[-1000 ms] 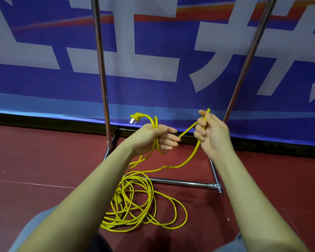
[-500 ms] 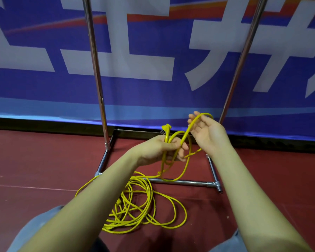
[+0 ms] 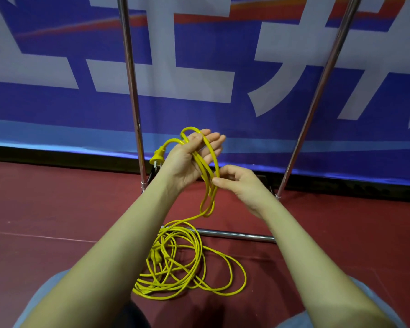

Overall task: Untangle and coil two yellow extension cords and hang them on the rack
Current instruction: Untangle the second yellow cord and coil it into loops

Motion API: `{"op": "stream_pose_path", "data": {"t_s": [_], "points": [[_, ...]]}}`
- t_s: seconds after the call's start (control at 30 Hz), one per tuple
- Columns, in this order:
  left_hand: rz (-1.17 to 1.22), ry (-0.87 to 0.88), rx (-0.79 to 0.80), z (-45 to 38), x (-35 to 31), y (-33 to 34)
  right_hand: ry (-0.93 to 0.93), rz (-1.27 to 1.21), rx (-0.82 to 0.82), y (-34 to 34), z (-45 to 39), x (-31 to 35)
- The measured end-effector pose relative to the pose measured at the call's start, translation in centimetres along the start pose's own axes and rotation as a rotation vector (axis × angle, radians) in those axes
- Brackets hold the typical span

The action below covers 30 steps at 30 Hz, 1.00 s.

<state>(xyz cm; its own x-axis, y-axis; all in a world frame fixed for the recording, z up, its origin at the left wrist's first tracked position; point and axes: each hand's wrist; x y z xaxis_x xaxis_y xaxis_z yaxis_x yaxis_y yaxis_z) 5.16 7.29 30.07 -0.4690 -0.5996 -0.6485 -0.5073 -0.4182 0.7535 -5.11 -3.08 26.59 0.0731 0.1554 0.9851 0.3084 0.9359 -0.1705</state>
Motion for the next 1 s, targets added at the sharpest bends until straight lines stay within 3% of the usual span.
{"op": "stream_pose_path", "data": {"t_s": [0.27,0.47,0.67,0.87,1.0], "points": [[-0.227,-0.049,0.074,-0.4,-1.2,-1.2,-0.157,-0.018,-0.355,0.2,0.0,0.9],[-0.216,-0.141,0.074,-0.1,-0.6,-0.7,-0.084,-0.009,-0.168,-0.1,0.3,2.1],[0.076,-0.065,-0.068,0.0,-0.7,0.0,0.012,-0.009,-0.005,-0.6,0.6,0.7],[0.094,0.037,-0.157,-0.2,-1.3,-0.8,0.033,-0.015,-0.204,-1.1,0.4,-0.8],[0.078,0.051,-0.134,0.0,-0.9,-0.6,0.018,-0.066,-0.197,-0.1,0.4,0.8]]}}
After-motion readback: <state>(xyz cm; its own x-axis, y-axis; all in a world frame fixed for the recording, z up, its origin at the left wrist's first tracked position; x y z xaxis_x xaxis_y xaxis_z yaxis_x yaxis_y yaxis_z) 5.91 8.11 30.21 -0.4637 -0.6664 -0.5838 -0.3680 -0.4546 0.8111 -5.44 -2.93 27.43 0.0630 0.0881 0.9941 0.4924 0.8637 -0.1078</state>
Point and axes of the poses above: each hand's wrist, its own z-axis away from the middle knuckle, its own y-axis out of the palm, x = y × z, and after that the axes turned 5 degrees about y, right-handed
